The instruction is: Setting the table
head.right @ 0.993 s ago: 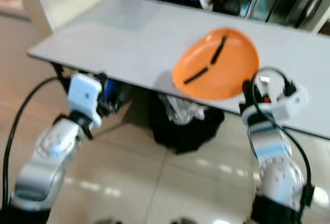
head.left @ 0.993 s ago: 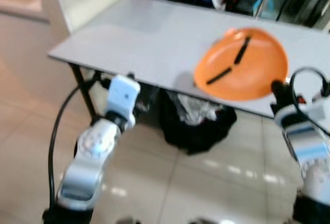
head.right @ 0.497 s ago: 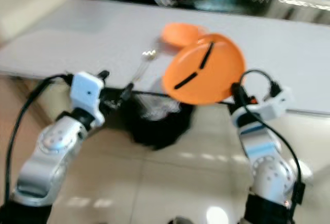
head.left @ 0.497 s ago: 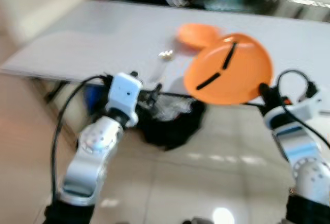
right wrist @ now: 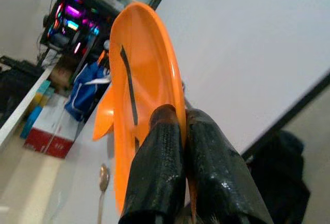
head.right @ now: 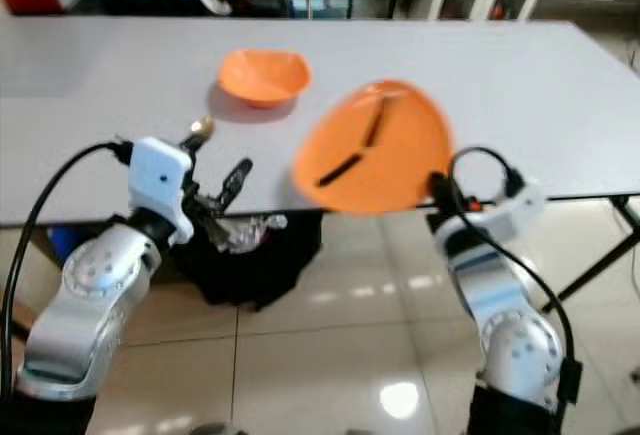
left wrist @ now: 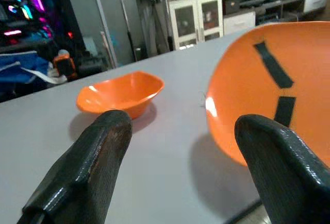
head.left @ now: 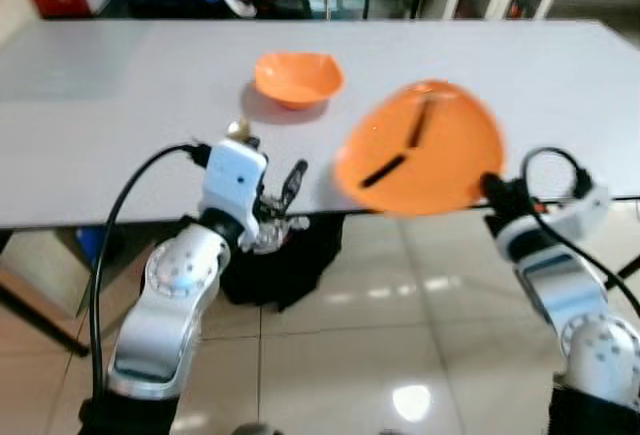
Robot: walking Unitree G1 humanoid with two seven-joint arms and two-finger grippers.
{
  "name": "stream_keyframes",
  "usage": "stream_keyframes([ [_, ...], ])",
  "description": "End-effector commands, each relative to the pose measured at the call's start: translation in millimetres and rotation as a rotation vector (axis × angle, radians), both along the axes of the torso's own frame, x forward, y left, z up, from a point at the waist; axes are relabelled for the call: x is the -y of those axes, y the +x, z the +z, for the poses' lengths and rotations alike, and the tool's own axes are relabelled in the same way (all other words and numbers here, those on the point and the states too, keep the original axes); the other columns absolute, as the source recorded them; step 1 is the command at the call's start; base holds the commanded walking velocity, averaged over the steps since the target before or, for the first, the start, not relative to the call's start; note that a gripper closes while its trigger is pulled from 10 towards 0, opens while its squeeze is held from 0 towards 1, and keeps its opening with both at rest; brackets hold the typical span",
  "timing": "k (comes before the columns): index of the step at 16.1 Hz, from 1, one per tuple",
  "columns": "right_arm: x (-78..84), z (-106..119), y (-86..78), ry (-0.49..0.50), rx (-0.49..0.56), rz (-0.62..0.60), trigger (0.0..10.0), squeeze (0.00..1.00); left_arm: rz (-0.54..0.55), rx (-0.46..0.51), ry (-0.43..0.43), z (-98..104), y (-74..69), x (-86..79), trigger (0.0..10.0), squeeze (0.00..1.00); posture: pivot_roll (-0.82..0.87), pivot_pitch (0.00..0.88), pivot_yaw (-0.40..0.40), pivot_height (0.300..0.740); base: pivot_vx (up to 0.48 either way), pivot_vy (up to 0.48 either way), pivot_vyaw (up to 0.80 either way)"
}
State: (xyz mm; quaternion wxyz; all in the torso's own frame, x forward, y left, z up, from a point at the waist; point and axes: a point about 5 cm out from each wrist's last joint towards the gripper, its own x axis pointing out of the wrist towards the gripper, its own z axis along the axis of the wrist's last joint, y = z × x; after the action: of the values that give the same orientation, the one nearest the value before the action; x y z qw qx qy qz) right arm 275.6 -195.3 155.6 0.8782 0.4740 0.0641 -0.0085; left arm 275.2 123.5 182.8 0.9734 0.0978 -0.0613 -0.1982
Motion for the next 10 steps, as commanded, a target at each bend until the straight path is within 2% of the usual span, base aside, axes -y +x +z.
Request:
stream_keyframes([
  [1, 8.8, 14, -2.2, 0.001, 0.072, -0.025, 10.0, 0.00, -0.025, -0.004, -0.006, 1, -1.4, 5.9, 10.0, 0.00, 0.03, 0.060, -0.030, 0.740, 0.386, 0.000, 0.00],
  [2, 5.5, 18, -2.6, -0.005, 0.096, 0.004, 10.0, 0.00, -0.025, -0.004, -0.005, 1, -1.7, 5.8, 10.0, 0.00, 0.03, 0.060, -0.030, 0.740, 0.379, 0.000, 0.00],
  [5, -3.5, 27, -6.5, -0.005, 0.160, 0.088, 10.0, 0.00, -0.030, -0.005, -0.007, 2, -3.2, 5.1, 10.0, 0.00, 0.03, 0.063, -0.030, 0.740, 0.358, 0.000, 0.80],
  [10, 9.5, 30, -20.3, 0.061, 0.204, 0.107, 10.0, 0.00, -0.099, 0.045, -0.076, 12, -11.8, 10.5, 10.0, 0.00, 0.03, 0.066, -0.031, 0.740, 0.000, 0.000, 0.00],
])
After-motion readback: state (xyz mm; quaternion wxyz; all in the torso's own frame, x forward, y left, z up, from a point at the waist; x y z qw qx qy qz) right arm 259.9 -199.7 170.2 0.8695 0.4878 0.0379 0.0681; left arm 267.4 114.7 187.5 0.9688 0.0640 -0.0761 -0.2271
